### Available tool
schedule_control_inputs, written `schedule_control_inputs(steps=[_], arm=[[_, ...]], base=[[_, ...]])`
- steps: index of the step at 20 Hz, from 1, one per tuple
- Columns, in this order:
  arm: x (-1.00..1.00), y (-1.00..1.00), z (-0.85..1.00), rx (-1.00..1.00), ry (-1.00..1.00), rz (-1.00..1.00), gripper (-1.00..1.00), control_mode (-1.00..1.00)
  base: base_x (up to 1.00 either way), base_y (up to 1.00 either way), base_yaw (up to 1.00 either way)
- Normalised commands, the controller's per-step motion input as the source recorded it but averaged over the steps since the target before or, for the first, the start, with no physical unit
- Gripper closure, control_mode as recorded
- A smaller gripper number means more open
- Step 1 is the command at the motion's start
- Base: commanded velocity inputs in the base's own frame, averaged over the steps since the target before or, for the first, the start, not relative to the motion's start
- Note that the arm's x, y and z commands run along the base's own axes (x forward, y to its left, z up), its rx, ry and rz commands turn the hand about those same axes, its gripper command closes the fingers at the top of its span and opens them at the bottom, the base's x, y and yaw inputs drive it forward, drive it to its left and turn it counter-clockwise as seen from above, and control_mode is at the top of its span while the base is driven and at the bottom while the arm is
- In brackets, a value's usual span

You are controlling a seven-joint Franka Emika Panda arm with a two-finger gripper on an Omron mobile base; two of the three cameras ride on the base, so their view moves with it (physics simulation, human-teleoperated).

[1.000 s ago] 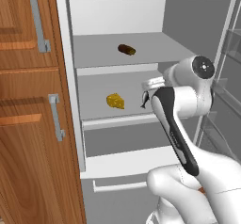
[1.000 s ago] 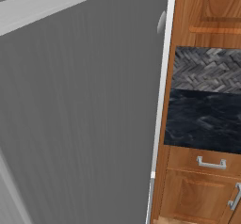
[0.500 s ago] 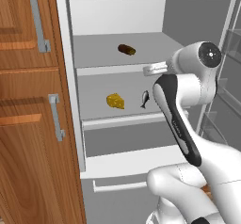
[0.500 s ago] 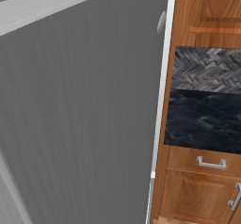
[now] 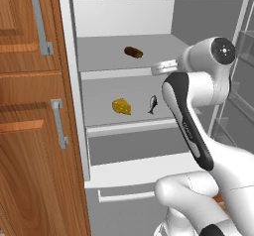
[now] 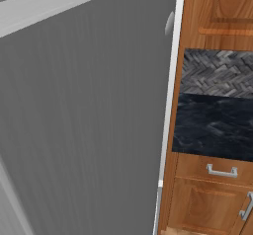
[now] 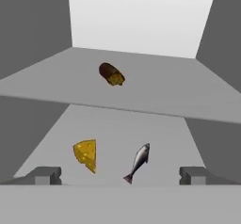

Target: Take the cheese, fish, and sweet potato from the fridge and place them on the plate on the dining counter to create an appetizer plate.

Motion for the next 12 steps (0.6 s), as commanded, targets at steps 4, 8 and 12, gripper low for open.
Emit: schedule_control_inputs(steps=[4, 8, 12], arm=[[0.14, 0.06, 0.00, 0.00, -0.04, 0.00, -1.00, -1.00], [0.33, 0.13, 0.00, 0.00, -0.01, 0.00, -1.00, -1.00], [0.25, 0.15, 0.00, 0.00, 0.00, 0.00, -1.00, -1.00]], base=[[0.00, 0.00, 0.00], [0.00, 0.00, 0.00], [0.00, 0.00, 0.00]])
